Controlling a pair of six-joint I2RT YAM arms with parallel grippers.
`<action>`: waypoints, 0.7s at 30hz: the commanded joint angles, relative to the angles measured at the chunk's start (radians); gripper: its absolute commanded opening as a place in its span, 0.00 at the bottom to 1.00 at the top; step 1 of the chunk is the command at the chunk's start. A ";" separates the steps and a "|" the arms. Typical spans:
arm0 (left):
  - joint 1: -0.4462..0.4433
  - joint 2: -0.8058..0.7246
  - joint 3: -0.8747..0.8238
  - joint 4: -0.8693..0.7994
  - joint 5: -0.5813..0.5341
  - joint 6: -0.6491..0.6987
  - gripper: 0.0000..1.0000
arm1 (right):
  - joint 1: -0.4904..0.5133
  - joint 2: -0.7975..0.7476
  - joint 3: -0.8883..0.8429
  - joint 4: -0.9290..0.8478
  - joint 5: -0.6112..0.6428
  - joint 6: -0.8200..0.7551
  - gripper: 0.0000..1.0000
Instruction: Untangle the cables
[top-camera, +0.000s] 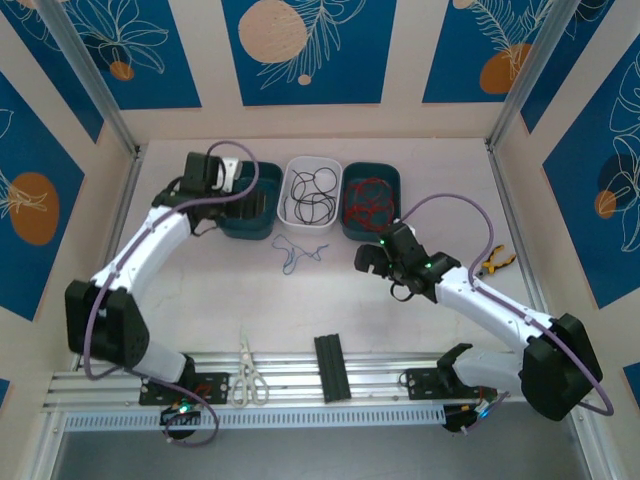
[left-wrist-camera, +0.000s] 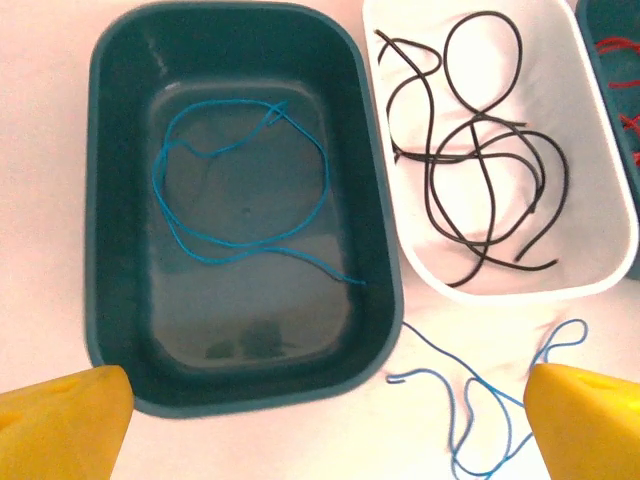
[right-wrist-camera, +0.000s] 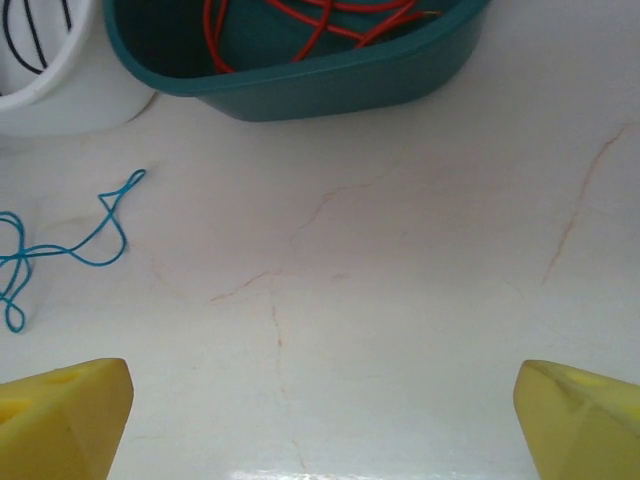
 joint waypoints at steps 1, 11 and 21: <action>-0.021 -0.091 -0.156 0.186 0.015 -0.162 1.00 | 0.030 0.027 0.055 0.008 -0.026 -0.031 0.94; -0.038 -0.400 -0.534 0.364 -0.130 -0.354 1.00 | 0.163 0.315 0.327 -0.057 -0.060 -0.187 0.69; -0.035 -0.440 -0.579 0.346 -0.189 -0.354 1.00 | 0.252 0.674 0.687 -0.157 -0.029 -0.350 0.49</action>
